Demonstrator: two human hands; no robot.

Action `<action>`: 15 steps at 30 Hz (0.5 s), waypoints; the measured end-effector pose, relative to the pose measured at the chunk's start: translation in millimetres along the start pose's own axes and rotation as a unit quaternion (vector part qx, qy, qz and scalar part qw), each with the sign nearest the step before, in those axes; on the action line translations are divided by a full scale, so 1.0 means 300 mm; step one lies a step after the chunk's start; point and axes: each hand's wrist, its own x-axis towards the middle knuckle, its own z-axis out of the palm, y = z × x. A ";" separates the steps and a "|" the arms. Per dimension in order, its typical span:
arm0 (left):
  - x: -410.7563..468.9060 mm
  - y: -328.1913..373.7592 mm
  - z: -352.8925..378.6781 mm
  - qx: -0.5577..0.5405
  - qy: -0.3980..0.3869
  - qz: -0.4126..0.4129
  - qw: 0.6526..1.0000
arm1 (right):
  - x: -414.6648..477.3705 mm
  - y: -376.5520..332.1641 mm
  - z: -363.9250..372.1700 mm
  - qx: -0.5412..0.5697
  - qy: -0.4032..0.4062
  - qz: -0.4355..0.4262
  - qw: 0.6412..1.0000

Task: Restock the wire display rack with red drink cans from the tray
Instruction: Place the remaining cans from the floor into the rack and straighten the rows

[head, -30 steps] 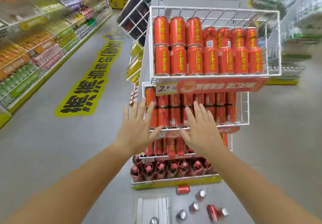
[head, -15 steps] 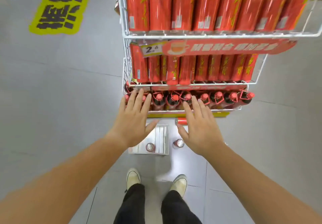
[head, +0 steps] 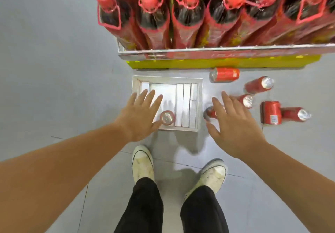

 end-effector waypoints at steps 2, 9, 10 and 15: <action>0.093 -0.002 0.104 0.013 -0.036 0.015 0.999 | 0.032 0.045 0.129 0.005 -0.024 0.020 1.000; 0.352 -0.004 0.348 -0.090 -0.104 0.085 0.987 | 0.104 0.169 0.401 0.127 -0.072 0.136 0.980; 0.379 -0.006 0.373 -0.116 -0.107 0.100 0.982 | 0.117 0.179 0.432 0.157 -0.071 0.150 0.974; 0.471 0.003 0.467 -0.250 -0.065 0.145 0.955 | 0.183 0.207 0.558 0.311 -0.042 0.238 0.919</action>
